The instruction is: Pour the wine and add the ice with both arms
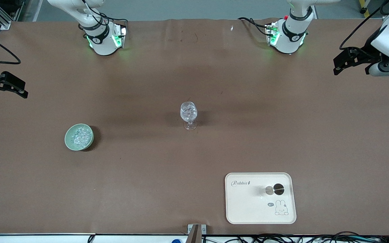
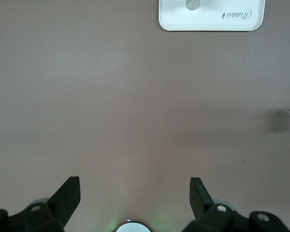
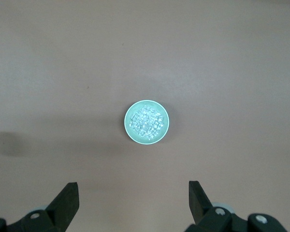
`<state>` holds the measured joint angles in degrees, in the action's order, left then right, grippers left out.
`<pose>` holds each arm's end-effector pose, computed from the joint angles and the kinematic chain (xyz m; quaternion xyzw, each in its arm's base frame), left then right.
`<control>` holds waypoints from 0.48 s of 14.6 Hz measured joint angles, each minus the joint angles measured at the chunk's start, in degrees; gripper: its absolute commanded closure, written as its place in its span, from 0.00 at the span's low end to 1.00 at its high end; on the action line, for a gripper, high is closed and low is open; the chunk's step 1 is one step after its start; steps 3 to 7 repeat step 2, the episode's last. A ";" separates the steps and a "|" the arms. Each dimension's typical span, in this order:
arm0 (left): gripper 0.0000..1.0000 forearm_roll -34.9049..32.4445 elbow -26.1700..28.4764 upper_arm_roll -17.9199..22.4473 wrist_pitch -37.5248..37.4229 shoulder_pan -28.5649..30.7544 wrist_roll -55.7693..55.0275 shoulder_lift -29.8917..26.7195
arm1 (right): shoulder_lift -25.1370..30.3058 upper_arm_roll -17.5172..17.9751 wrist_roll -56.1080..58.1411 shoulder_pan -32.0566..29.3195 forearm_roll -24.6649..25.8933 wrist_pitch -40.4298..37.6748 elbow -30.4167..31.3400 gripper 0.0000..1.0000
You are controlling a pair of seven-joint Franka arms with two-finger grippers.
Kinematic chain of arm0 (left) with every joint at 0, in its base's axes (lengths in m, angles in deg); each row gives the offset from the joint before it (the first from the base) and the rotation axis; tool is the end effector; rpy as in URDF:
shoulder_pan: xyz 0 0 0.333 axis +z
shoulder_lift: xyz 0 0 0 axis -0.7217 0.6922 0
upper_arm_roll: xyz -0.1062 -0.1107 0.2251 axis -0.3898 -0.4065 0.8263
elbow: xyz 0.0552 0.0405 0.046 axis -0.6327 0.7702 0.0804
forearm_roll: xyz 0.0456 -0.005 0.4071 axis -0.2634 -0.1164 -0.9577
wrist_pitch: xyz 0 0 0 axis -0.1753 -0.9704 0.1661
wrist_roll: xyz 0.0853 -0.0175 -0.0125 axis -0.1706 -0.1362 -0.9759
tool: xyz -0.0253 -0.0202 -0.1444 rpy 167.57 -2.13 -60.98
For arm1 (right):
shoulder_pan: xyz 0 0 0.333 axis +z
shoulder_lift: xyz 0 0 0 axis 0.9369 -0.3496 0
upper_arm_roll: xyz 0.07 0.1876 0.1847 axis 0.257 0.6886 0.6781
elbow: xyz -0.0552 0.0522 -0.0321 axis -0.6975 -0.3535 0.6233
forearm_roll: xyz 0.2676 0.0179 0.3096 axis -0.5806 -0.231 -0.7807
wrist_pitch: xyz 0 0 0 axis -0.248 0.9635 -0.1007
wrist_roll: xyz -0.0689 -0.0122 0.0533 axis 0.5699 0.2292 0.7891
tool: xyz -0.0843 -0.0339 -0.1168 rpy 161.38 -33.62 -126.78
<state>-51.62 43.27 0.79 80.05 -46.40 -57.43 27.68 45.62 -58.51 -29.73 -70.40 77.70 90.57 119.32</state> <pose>0.5267 -0.0731 0.5677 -0.9999 0.0035 0.0097 0.0102 0.5809 -0.0164 0.5550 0.9992 0.0345 0.0158 0.0100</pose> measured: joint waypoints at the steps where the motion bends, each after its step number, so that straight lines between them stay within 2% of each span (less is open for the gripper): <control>1: 0.00 0.00 -0.01 0.19 0.02 0.00 0.01 -0.07 | 0.00 -0.01 -0.01 0.00 0.00 0.05 0.00 0.00; 7: 0.00 0.00 -0.07 0.30 0.08 0.00 0.01 -0.09 | 0.00 -0.02 -0.02 -0.01 0.00 0.09 0.00 0.00</control>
